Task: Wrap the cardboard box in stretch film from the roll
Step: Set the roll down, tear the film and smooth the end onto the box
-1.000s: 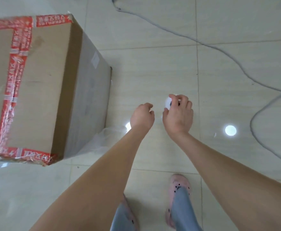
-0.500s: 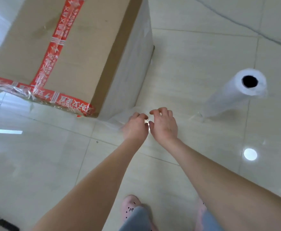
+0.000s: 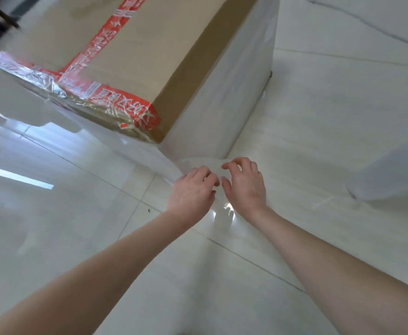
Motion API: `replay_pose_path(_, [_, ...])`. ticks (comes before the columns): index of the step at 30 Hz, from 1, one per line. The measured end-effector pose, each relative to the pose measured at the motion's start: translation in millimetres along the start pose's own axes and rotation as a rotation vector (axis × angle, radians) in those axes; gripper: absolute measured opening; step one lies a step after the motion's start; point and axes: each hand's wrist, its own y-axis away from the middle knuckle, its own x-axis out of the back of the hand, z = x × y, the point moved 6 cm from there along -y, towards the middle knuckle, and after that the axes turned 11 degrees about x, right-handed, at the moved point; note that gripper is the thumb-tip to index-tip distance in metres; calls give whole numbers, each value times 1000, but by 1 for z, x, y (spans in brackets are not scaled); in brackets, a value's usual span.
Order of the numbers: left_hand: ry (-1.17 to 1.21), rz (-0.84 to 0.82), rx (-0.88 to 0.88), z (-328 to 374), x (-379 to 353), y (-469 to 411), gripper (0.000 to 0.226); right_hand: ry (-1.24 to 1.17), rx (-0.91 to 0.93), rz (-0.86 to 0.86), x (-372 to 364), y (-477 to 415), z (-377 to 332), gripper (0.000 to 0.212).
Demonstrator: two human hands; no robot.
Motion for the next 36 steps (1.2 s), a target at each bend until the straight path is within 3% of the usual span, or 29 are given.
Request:
replay_pose_path(8, [-272,368,-283,-26,21,25,8,-63,292,210,-2,-31,-29,45])
replay_pose_path(14, [-429,685,-364,-34,73,36,25,-47,278,201,-1,-37,-39,55])
replay_pose_path(21, [-751,565,-489,-18,92,21,25,-68,133,117,2,-42,-47,21])
replay_pose_path(24, [-924,508,-451,-10,88,3,11,-111,149,145,12,-42,-43,20])
replay_pose_path(27, [-949,435,-419,-6,82,-5,5,-168,187,171,25,-41,-41,20])
replay_pose_path(31, [-990,404,-356,-8,79,-11,12,-207,232,178,34,-38,-43,21])
replay_pose_path(36, [-959,463,-404,-7,74,-15,11,-226,218,158,33,-39,-38,25])
